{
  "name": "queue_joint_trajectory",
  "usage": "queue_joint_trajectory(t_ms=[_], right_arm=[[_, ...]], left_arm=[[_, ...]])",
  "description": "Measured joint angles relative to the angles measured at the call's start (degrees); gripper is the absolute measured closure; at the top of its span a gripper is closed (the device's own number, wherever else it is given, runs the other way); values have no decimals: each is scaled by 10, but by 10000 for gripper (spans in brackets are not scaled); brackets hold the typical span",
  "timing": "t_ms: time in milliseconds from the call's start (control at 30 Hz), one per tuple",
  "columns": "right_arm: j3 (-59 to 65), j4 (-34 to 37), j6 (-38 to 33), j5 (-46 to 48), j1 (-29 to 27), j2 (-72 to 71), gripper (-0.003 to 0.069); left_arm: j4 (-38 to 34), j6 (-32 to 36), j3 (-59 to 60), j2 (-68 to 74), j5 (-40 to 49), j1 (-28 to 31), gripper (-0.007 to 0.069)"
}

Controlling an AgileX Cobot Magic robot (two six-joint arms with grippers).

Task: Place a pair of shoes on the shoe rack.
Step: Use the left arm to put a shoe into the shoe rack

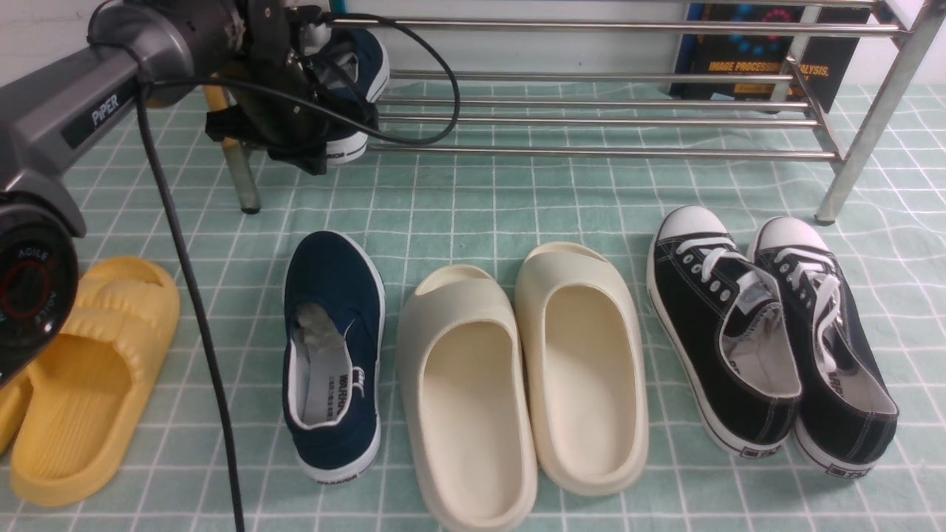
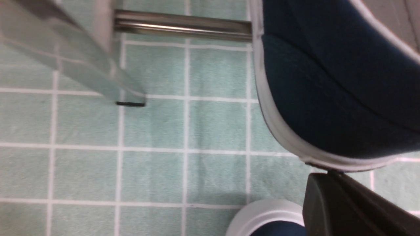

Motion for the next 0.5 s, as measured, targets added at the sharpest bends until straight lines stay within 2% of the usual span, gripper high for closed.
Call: queue_joint_trajectory(t_ms=[300,433,500], right_arm=[[0,0,1,0,0,0,419],[0,0,1,0,0,0,419],[0,0,1,0,0,0,419]], left_arm=[[9,-17,0,8,-23,1,634],[9,-20,0,20,-25,1,603],[10,-25,0,23,-24,1,550]])
